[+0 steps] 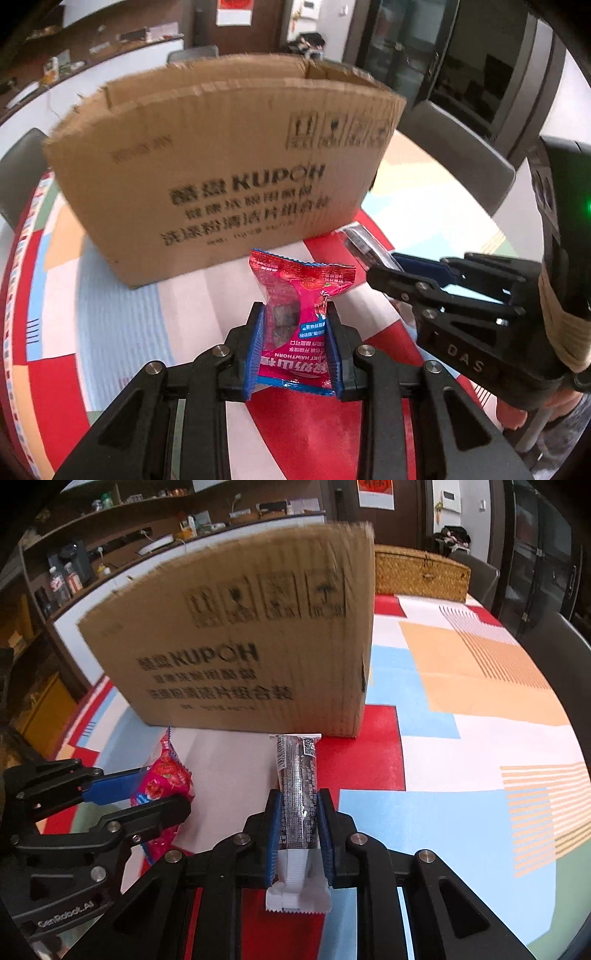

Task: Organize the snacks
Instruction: 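Carry both snacks over the box and open both tools to drop them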

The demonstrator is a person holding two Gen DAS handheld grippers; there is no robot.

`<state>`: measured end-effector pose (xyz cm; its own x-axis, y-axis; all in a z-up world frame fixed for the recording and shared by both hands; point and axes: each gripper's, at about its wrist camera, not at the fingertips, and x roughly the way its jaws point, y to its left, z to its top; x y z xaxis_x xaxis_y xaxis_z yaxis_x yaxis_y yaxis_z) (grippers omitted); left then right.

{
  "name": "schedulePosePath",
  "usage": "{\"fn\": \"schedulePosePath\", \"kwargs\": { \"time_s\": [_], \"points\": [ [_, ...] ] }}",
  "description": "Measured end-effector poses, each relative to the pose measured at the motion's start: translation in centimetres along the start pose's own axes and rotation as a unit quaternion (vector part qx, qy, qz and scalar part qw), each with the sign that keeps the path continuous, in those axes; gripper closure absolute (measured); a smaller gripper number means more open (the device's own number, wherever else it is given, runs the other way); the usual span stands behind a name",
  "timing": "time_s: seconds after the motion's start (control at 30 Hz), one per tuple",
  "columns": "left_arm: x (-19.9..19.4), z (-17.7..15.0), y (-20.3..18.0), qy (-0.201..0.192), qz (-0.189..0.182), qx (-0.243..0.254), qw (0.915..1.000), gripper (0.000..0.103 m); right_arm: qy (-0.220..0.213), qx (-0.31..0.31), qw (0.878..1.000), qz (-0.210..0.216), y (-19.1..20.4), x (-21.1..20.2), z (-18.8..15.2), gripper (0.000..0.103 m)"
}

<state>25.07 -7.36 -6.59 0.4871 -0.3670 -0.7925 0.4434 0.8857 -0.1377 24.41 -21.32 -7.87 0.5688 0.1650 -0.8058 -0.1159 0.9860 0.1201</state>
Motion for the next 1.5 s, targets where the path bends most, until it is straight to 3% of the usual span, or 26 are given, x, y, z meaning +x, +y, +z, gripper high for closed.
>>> {"fn": "schedulePosePath", "kwargs": {
  "time_s": [0.23, 0.6, 0.8, 1.07, 1.2, 1.5],
  "points": [
    [-4.7, -0.1, 0.1, -0.056, 0.032, -0.013, 0.9979, 0.073, -0.037, 0.000, 0.999, 0.011, 0.6, -3.5, 0.3, 0.083],
    [-9.8, 0.4, 0.5, -0.132, 0.042, -0.040, 0.9895, 0.073, -0.113, -0.015, 0.993, 0.016, 2.0, -9.0, 1.8, 0.083],
    [-13.0, 2.0, 0.8, -0.159, 0.039, -0.037, 0.9858, 0.073, -0.151, -0.030, 0.988, 0.017, 3.0, -11.3, 3.1, 0.083],
    [-15.6, 5.2, 1.0, -0.203, 0.062, -0.013, 0.9772, 0.073, -0.195, -0.041, 0.980, 0.015, 3.7, -13.5, 5.9, 0.083],
    [-15.4, 6.9, 1.5, -0.206, 0.070, -0.004, 0.9759, 0.073, -0.206, -0.054, 0.977, 0.017, 4.1, -13.8, 7.7, 0.083],
    [-13.2, 10.9, 3.4, -0.175, 0.072, -0.013, 0.9819, 0.073, -0.195, -0.069, 0.978, 0.024, 4.2, -12.8, 11.8, 0.083]
  ]
}}
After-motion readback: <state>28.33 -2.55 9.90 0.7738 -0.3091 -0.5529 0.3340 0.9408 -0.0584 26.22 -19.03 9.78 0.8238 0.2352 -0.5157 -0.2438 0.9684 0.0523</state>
